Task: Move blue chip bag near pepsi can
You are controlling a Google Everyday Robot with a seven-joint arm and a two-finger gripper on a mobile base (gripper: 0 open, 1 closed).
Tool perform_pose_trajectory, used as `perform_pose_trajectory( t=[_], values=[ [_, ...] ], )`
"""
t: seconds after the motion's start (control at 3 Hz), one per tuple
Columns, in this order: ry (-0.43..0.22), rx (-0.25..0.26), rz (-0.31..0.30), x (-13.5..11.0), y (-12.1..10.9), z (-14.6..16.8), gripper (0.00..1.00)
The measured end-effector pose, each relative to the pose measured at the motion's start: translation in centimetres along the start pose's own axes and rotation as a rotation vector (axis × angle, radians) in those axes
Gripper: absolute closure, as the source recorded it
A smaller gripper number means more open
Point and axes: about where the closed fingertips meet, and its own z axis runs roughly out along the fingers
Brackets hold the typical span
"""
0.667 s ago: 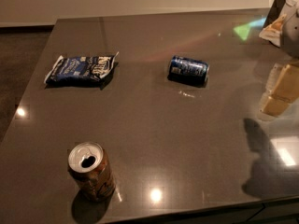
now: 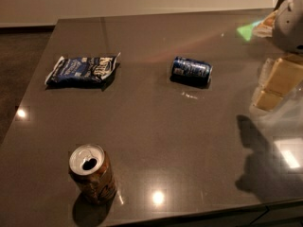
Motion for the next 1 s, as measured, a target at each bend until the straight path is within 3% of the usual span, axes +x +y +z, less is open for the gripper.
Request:
perform_pose_trajectory(
  t=[1.0],
  values=[
    [-0.204,-0.071,-0.144,-14.2,-3.3,6.2,0.00]
  ],
)
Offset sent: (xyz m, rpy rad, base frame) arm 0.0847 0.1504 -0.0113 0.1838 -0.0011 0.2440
